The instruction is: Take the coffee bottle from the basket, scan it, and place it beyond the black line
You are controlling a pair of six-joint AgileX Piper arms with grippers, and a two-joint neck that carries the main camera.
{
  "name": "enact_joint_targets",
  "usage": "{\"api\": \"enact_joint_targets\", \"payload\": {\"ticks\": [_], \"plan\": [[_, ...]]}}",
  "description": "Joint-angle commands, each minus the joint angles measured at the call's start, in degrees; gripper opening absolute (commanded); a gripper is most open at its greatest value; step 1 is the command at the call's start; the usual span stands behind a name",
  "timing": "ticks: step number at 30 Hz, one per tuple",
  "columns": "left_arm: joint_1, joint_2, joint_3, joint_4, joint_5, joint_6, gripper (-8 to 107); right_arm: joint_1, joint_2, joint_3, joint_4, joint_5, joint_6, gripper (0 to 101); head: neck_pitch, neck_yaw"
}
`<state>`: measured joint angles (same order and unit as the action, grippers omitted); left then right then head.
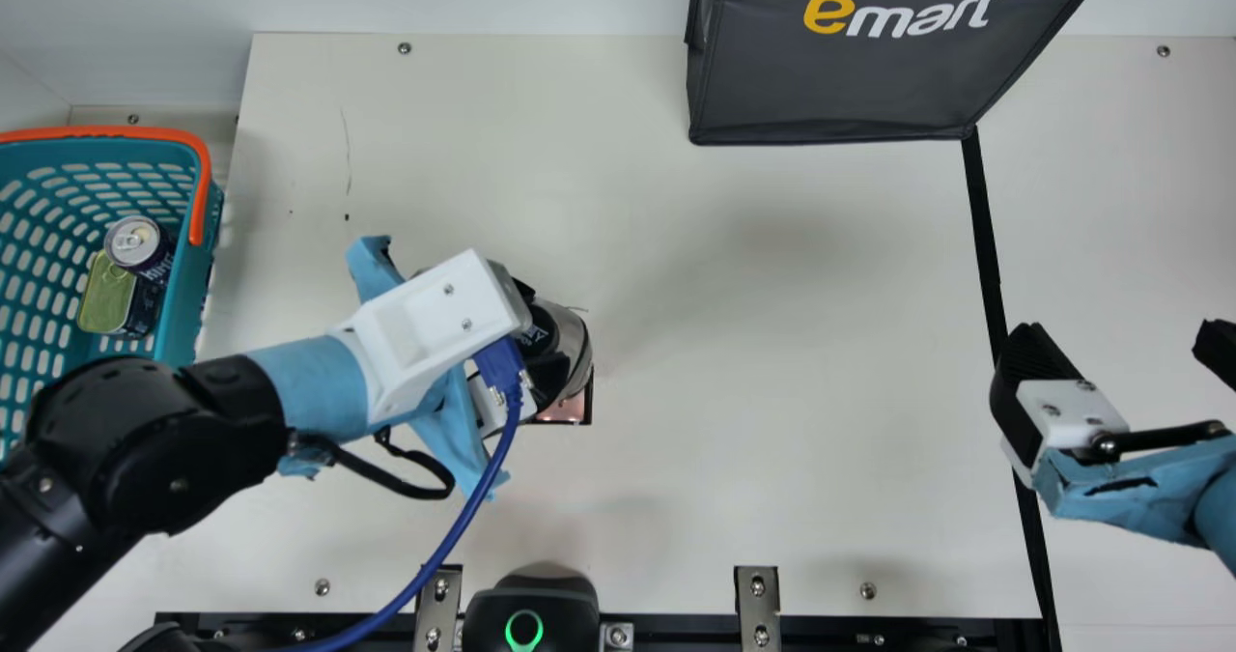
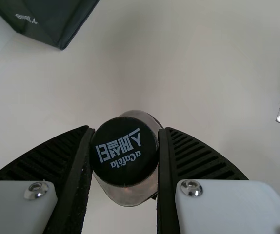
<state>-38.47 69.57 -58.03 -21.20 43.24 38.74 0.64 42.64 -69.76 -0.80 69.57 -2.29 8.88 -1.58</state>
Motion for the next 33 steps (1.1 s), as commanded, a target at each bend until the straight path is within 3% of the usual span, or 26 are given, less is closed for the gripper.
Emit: {"api": "enact_joint_targets", "payload": {"ticks": [1,17,33], "plan": [[0.9,0.2,-0.2,-3.3,1.0,8.2,10,0.0,0.0,0.0,0.0,0.0,0.0,91,-1.0,0.0],[7.3,3.9,-0.9,-13.1,6.9,29.8,10,0.0,0.0,0.0,0.0,0.0,0.0,91,-1.0,0.0],[10.0,7.7,-1.0,-18.9,11.4,40.8,10,0.0,0.0,0.0,0.0,0.0,0.0,91,-1.0,0.0]]}}
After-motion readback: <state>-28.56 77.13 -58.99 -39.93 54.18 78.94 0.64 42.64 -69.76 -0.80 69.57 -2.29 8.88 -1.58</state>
